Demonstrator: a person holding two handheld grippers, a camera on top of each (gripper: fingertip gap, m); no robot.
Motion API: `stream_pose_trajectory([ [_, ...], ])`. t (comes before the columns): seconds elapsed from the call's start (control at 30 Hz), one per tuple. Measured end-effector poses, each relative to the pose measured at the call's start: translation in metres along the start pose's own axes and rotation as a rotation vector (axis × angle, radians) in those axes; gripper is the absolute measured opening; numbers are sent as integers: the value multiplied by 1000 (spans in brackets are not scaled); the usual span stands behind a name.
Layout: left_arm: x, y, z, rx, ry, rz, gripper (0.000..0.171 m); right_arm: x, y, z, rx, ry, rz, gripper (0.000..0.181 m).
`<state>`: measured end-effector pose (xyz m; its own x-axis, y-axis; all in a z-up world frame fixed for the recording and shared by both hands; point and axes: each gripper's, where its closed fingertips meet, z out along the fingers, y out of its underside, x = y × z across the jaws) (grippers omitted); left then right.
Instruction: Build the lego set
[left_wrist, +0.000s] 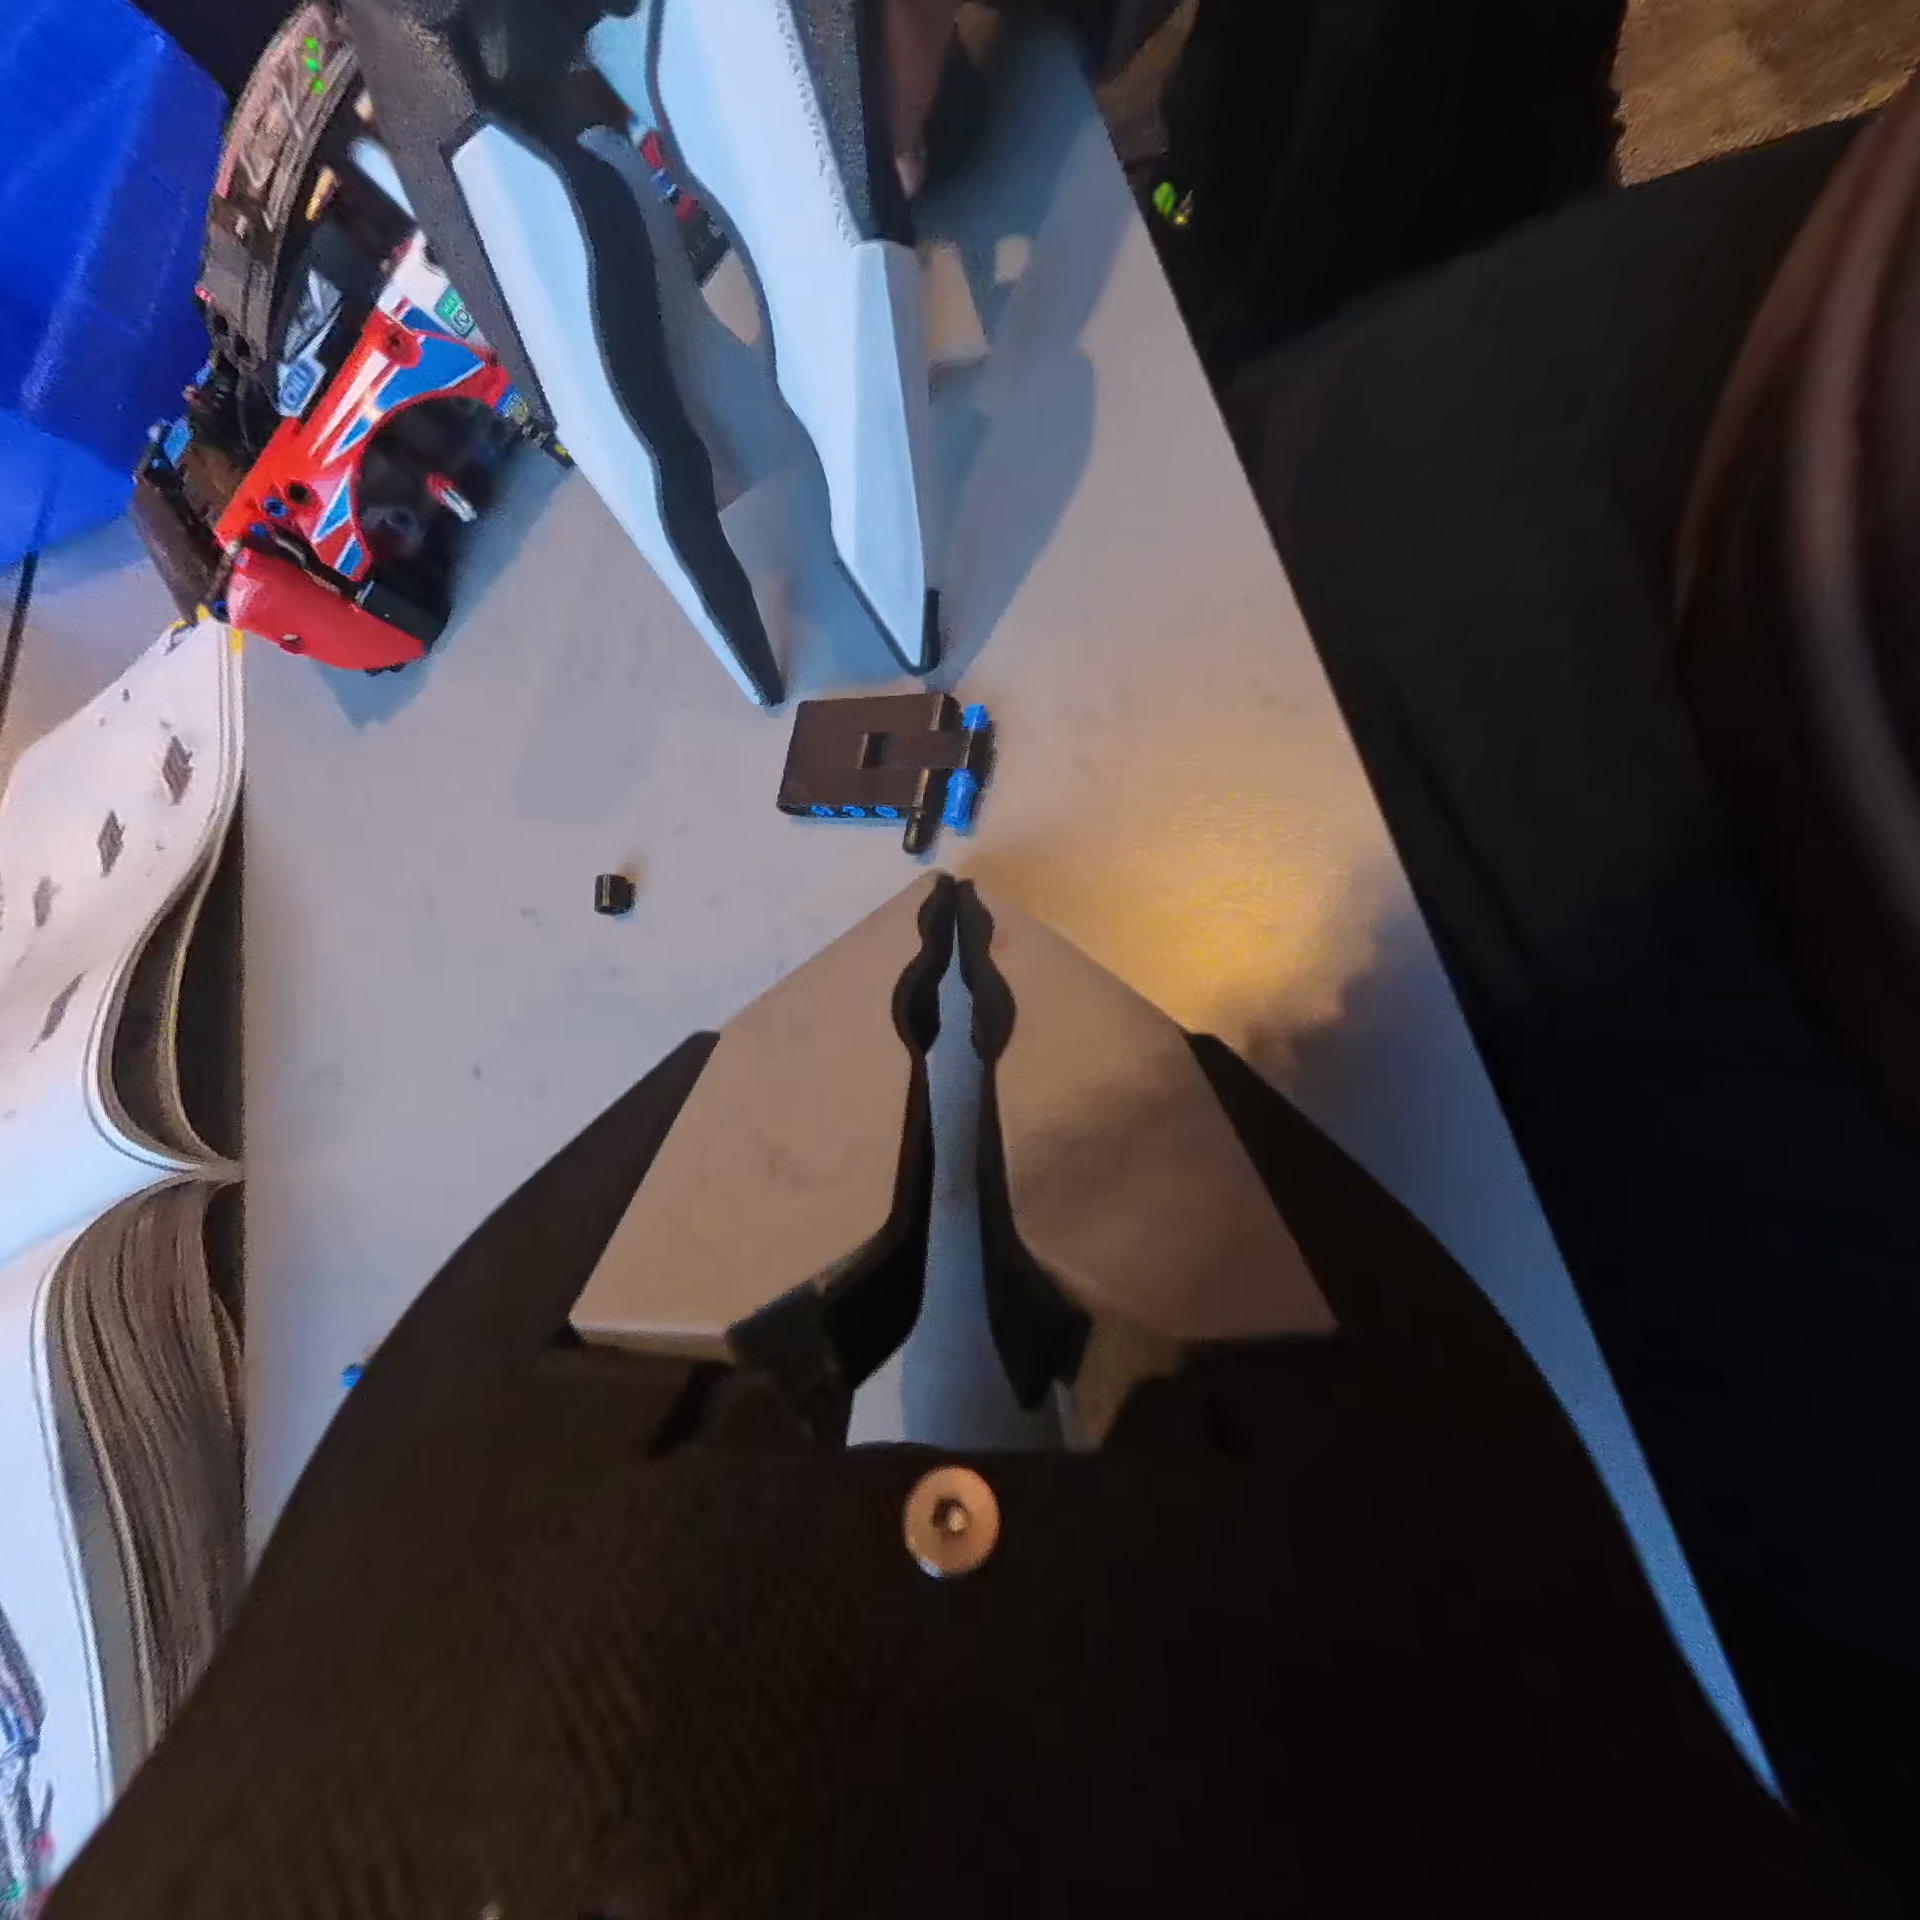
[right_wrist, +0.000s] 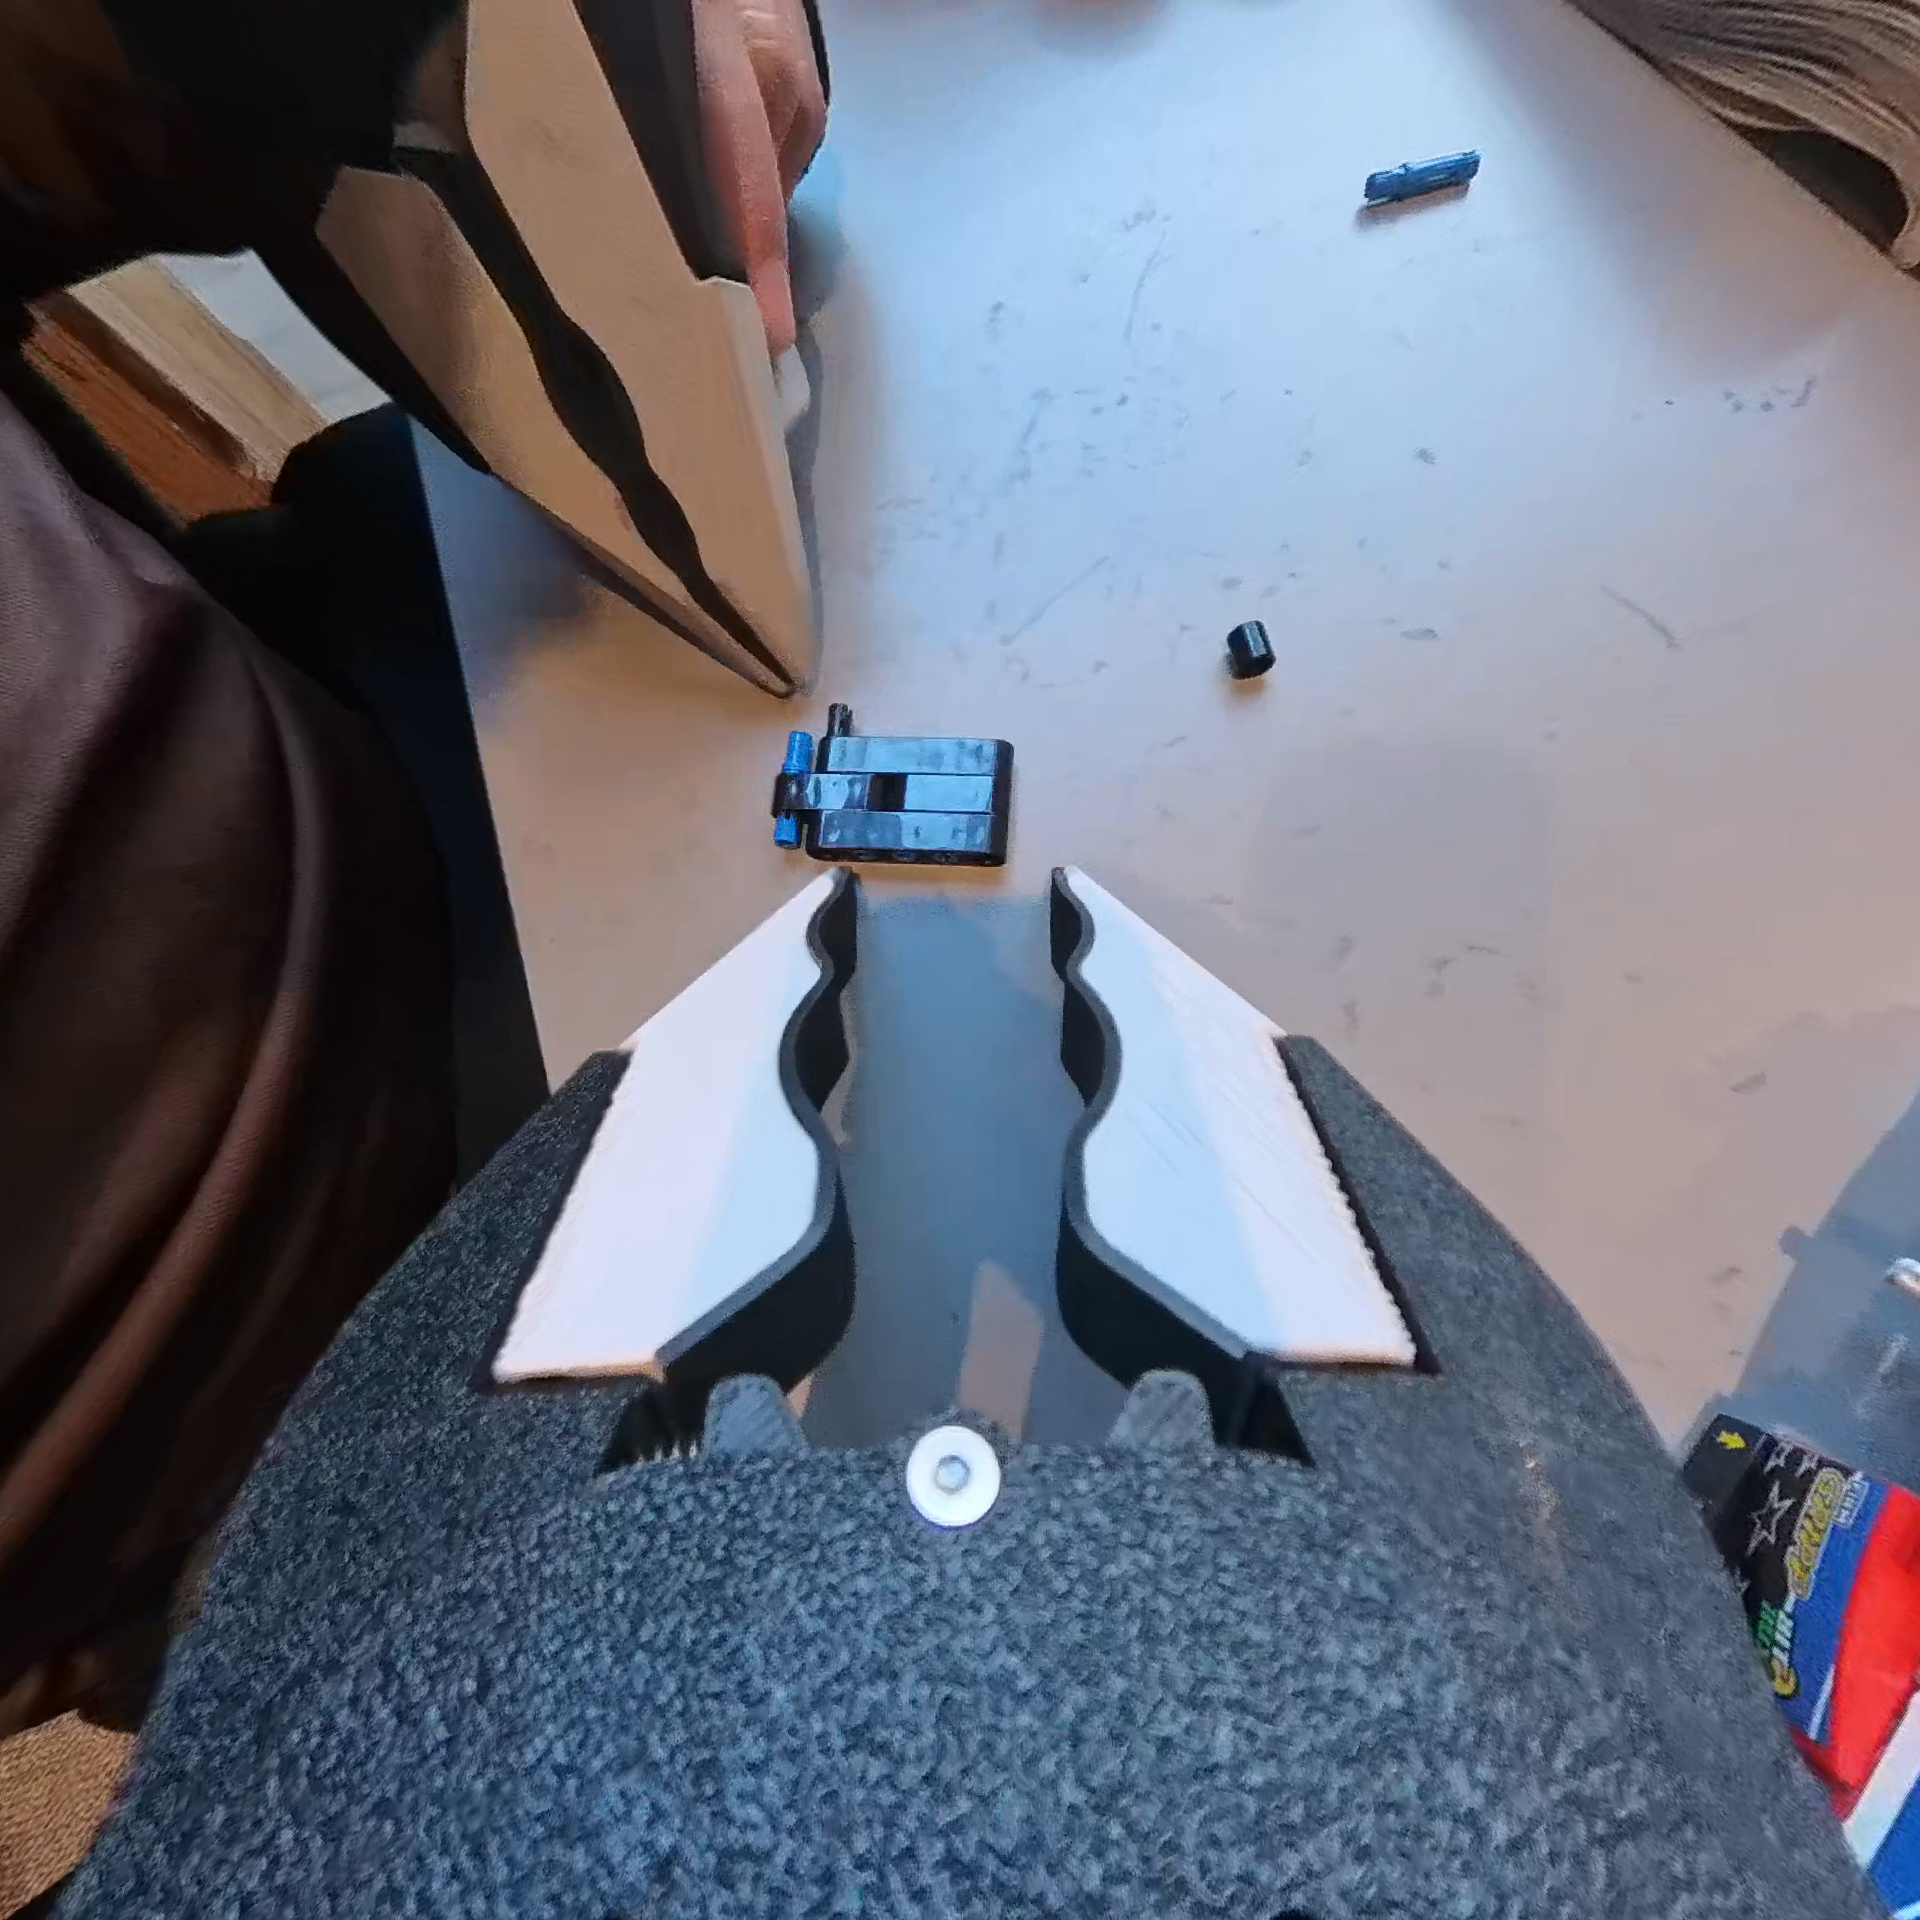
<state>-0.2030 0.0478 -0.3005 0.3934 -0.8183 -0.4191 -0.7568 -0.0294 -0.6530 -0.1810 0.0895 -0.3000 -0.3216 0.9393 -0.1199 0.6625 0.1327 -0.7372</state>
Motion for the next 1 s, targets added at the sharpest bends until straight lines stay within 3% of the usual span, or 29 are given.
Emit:
stream_pose_trajectory([
  [0.3,3,-3,1,11,37,-13,0,-7,-4,4,-1,-51,-23,46],
  [0.83,9,-13,6,28,39,49,0,-7,-9,10,-8,-98,-10,30],
  [0.9,6,-11,6,4,25,-18,0,-5,-9,10,-8,-85,-9,28],
  [1.0,12,-11,3,-36,135,-385,0,-4,-9,10,-9,-66,-12,25],
])
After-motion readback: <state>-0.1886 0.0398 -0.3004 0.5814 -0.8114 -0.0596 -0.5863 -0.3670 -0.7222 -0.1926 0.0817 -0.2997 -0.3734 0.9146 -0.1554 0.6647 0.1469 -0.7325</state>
